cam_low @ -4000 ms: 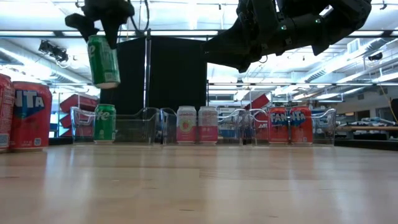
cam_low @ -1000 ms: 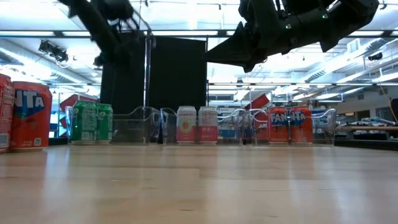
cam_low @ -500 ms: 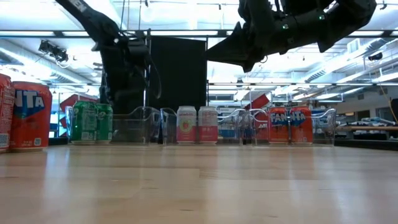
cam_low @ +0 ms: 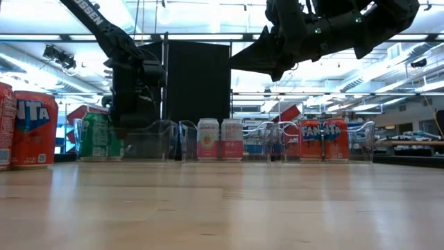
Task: Sort soda cans
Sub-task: Put the pink-white soda can into the top center transparent bin
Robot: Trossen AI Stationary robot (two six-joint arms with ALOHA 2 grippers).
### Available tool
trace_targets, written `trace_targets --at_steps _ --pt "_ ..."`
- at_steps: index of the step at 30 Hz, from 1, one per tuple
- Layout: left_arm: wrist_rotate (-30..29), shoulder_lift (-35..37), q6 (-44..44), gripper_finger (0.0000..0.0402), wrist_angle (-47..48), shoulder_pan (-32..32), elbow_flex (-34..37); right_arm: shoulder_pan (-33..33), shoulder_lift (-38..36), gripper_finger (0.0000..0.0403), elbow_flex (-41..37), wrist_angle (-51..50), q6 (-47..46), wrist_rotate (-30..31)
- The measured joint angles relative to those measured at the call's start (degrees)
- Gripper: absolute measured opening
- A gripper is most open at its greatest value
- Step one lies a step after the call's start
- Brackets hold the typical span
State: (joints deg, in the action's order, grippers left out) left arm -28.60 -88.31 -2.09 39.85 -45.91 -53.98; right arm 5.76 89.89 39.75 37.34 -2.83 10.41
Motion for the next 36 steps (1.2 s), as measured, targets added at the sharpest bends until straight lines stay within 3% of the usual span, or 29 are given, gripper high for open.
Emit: trace_targets --at_steps 15,23,36 --pt "-3.9 0.0 2.1 0.0000 4.1 -0.4 -1.1 0.1 0.0 0.0001 0.0 -0.1 0.0 0.0" --pt "-1.3 5.8 4.1 0.0000 2.7 4.9 -3.0 0.1 0.0 0.0006 0.0 -0.1 0.4 0.0" --pt "6.0 18.6 8.3 0.0000 -22.1 23.7 7.7 3.5 -0.6 0.0032 0.1 -2.6 1.1 0.3"
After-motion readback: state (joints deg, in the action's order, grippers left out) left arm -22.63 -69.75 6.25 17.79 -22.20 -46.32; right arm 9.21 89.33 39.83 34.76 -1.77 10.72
